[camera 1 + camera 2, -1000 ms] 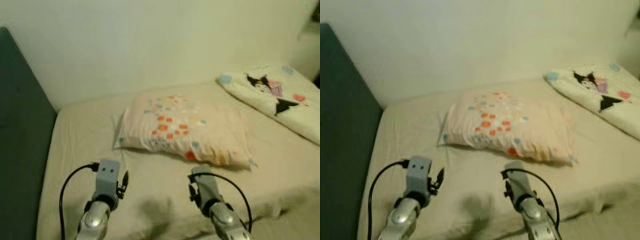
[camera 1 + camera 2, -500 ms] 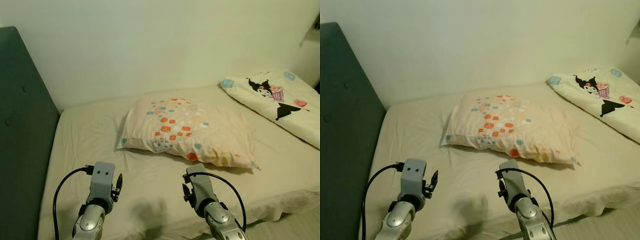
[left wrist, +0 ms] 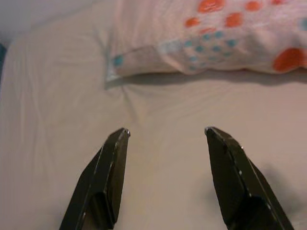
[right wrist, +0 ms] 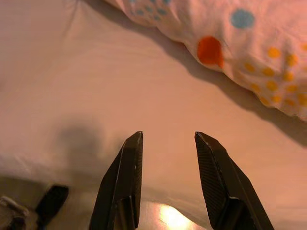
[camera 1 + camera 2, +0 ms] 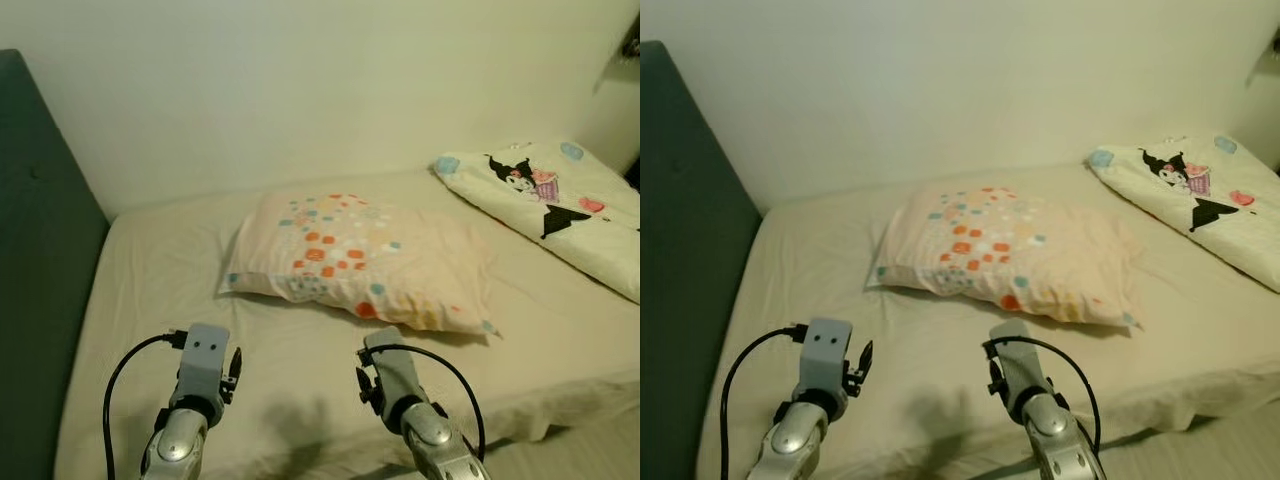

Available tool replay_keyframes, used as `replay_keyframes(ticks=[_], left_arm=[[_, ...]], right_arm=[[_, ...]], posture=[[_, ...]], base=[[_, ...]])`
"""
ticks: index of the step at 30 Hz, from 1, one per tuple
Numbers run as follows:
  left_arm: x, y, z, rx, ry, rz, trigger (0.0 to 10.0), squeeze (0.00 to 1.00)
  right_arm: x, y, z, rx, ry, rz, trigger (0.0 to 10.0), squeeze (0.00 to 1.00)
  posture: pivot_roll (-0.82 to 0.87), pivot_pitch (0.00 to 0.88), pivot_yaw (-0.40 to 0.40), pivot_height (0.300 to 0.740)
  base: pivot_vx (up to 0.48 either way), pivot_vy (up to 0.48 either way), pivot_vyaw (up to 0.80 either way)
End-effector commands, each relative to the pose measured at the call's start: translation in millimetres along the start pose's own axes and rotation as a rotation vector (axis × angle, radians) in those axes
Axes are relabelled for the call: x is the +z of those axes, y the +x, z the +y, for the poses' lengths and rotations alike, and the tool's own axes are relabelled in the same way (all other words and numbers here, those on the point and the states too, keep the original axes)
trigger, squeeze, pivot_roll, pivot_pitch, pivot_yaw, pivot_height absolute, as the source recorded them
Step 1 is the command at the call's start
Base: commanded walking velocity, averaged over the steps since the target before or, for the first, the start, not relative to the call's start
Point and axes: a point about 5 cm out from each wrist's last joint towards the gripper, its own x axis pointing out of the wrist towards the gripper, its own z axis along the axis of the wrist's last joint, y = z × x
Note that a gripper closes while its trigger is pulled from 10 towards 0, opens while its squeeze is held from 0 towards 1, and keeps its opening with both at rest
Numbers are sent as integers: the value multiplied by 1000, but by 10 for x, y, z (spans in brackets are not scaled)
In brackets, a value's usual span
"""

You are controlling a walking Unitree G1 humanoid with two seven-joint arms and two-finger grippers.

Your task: Clean up the room

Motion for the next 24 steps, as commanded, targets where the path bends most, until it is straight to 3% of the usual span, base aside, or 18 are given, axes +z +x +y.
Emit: replay_keyframes(ticks=[1,4,10,12,17,24], left_arm=[[-44,-11,8,0,3,21,10000,0],[-47,-12,16,4,1,24,10000,0],[-48,-11,16,6,6,26,10000,0],[-76,-7,24,8,40,53,10000,0],[-93,-6,24,5,37,68,10000,0],[-97,-2,26,-5,15,79,10000,0]], right_arm=[[8,-2,35,15,-17,-1,10000,0],[-16,-1,11,-18,34,14,10000,0],[-7,0,-21,-27,17,5,10000,0],[-9,2,-34,-30,16,5,10000,0],[-10,2,-38,-30,16,5,10000,0],[1,-1,-18,-25,19,-2,10000,0]], posture=[[-64,121,0,736],[-64,121,0,736],[-63,123,-2,736],[-63,123,-2,736],[-63,123,-2,736],[-63,123,-2,736]], base=[[0,-480,800],[0,-480,267],[0,-461,0],[0,0,0],[0,103,0],[0,458,0]])
